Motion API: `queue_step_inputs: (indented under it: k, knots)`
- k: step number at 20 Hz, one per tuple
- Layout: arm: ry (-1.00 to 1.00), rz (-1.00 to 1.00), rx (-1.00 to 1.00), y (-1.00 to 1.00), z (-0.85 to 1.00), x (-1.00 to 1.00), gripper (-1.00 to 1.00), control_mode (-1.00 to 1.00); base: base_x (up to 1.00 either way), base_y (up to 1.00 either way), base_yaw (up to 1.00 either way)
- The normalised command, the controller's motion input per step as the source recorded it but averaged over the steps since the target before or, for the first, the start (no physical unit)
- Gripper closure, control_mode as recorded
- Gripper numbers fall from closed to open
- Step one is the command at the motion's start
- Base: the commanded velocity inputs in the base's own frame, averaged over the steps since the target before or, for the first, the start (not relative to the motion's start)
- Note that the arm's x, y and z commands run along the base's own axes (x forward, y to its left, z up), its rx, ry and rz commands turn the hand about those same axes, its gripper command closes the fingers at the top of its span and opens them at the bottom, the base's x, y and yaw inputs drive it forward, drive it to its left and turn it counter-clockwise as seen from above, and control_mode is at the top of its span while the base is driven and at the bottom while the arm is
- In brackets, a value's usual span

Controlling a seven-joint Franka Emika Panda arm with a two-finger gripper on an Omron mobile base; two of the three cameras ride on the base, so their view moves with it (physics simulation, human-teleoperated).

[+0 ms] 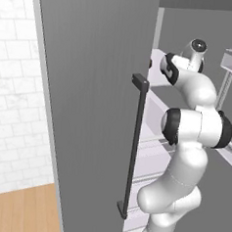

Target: Place one cucumber and one steak in each tupperware on the nearby counter, to pack two identical lunches.

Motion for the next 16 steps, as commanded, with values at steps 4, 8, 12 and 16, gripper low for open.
queue_step_inputs:
  k: [4, 8, 12, 16]
  knots:
    - [0.00, 0.00, -0.01, -0.07, -0.23, 0.12, 1.00, -1.00, 0.00, 0.00, 0.00]
    - [0.00, 0.00, -0.02, 0.00, -0.41, 0.00, 1.00, -1.00, 0.00, 0.00, 0.00]
    - [-0.03, 0.00, 0.00, 0.00, -0.29, 0.00, 1.00, -1.00, 0.00, 0.00, 0.00]
    - [-0.10, 0.00, 0.00, 0.07, -0.07, -0.33, 1.00, -1.00, 0.00, 0.00, 0.00]
